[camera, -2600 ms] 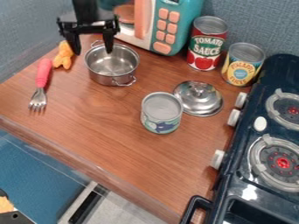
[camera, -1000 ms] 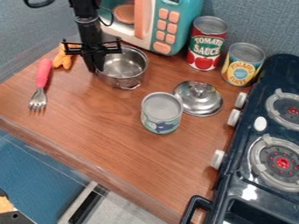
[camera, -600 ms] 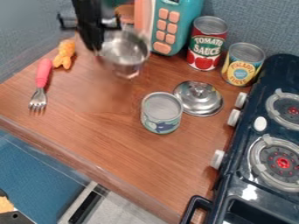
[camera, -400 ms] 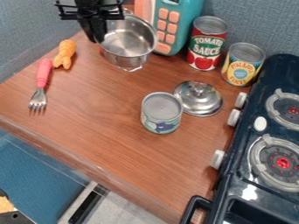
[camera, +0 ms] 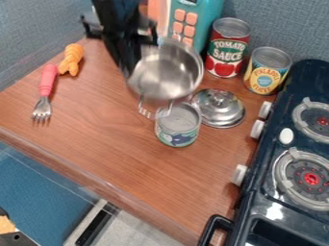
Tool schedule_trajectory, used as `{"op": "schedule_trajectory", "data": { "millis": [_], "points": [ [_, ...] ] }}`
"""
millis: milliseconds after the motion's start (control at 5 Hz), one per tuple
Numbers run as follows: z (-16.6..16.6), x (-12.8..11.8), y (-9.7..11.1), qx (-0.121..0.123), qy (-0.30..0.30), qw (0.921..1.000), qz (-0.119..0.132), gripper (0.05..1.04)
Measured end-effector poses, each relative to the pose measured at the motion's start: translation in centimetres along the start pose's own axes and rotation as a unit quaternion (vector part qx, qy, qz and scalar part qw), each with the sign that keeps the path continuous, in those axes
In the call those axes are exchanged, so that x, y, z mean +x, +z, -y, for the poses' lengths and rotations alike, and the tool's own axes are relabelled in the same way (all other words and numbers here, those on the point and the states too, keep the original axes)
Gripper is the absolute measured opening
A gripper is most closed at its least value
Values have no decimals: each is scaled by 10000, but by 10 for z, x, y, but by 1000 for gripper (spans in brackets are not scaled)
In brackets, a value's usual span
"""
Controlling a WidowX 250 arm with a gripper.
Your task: Move the silver pot in front of the stove
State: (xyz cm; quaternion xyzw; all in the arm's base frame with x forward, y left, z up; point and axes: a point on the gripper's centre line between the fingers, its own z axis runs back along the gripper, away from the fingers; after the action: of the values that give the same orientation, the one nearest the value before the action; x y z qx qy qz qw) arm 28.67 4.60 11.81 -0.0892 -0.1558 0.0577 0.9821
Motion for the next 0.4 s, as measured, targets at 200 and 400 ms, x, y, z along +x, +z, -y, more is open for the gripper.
{"op": "schedule_trajectory", "data": {
  "millis": [200, 400],
  "points": [
    [16, -26, -8, -230, -411, 9985, -280, 70],
    [31, -45, -25, -313, -944, 9936, -539, 70]
  ]
}}
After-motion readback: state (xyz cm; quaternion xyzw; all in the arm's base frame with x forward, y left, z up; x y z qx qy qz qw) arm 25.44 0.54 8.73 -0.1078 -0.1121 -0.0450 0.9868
